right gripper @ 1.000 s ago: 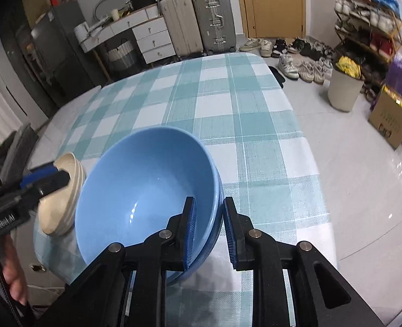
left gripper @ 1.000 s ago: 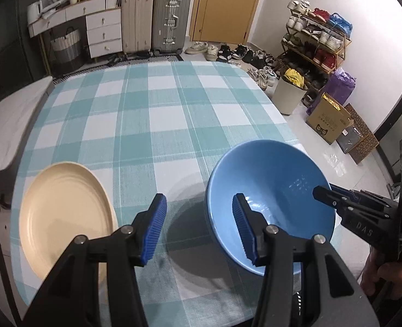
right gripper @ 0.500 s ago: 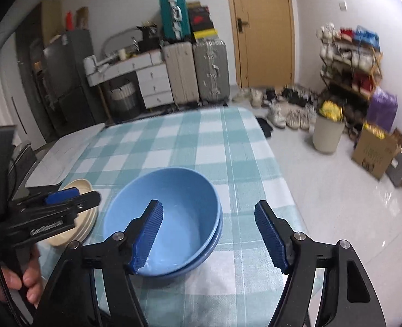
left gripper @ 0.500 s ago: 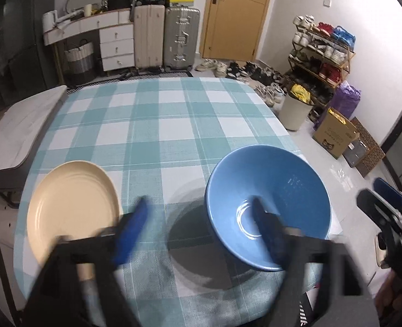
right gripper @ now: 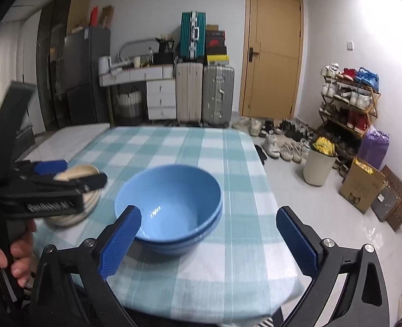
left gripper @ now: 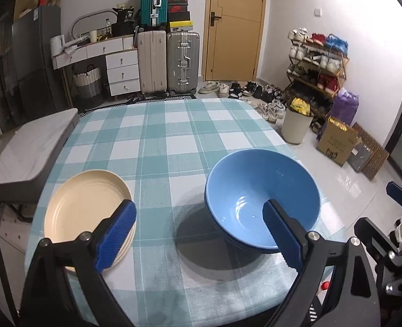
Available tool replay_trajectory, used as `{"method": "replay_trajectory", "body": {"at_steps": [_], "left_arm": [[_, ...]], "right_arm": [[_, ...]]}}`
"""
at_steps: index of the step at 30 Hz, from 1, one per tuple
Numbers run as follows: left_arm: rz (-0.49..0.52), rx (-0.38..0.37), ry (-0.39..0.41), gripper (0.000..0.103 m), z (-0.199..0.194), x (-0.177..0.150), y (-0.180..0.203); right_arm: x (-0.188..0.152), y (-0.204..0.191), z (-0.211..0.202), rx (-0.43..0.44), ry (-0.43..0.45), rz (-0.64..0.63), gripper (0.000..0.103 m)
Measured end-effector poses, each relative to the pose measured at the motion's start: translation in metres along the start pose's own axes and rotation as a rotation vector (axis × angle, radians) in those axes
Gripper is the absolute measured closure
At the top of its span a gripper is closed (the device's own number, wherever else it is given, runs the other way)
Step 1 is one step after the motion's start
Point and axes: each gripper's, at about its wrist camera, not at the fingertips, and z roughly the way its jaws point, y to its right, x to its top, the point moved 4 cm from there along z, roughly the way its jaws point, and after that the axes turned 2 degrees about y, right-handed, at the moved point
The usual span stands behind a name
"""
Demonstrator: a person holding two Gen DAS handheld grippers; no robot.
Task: Organize plates and bowls
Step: 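Open both tools and pull them off the stacked blue bowls, then close both tools on the rim of the stacked blue bowls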
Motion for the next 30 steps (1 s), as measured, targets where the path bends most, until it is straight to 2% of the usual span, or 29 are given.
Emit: {"method": "replay_trajectory", "body": {"at_steps": [6, 10, 14, 16, 21, 24, 27, 30], "left_arm": [[0.019, 0.009, -0.025, 0.008, 0.0, -0.008, -0.001], [0.017, 0.003, -0.033, 0.008, 0.002, -0.009, -0.004], [0.007, 0.006, -0.053, 0.008, 0.014, -0.007, -0.009], [-0.003, 0.009, -0.085, 0.008, 0.026, -0.005, -0.012], [-0.029, -0.034, -0.18, 0.008, 0.059, 0.005, -0.014], [-0.037, -0.057, -0.274, 0.008, 0.084, 0.008, -0.011], [0.013, -0.007, -0.311, 0.008, 0.104, 0.01, -0.008], [0.016, -0.045, -0.383, 0.008, 0.122, 0.008, -0.009]], "right_arm": [[-0.007, 0.009, -0.005, -0.032, -0.026, 0.049, 0.002], [-0.014, 0.007, 0.0, 0.02, -0.095, 0.087, 0.002], [-0.013, 0.008, 0.001, -0.019, -0.096, 0.052, 0.002], [-0.012, 0.013, 0.008, -0.013, -0.108, 0.068, 0.002], [-0.004, 0.036, 0.05, 0.046, -0.204, 0.208, 0.002], [0.0, 0.048, 0.083, 0.104, -0.275, 0.292, 0.002], [-0.003, 0.058, 0.122, 0.124, -0.386, 0.332, 0.002], [-0.013, 0.063, 0.156, 0.189, -0.5, 0.382, 0.003]]}}
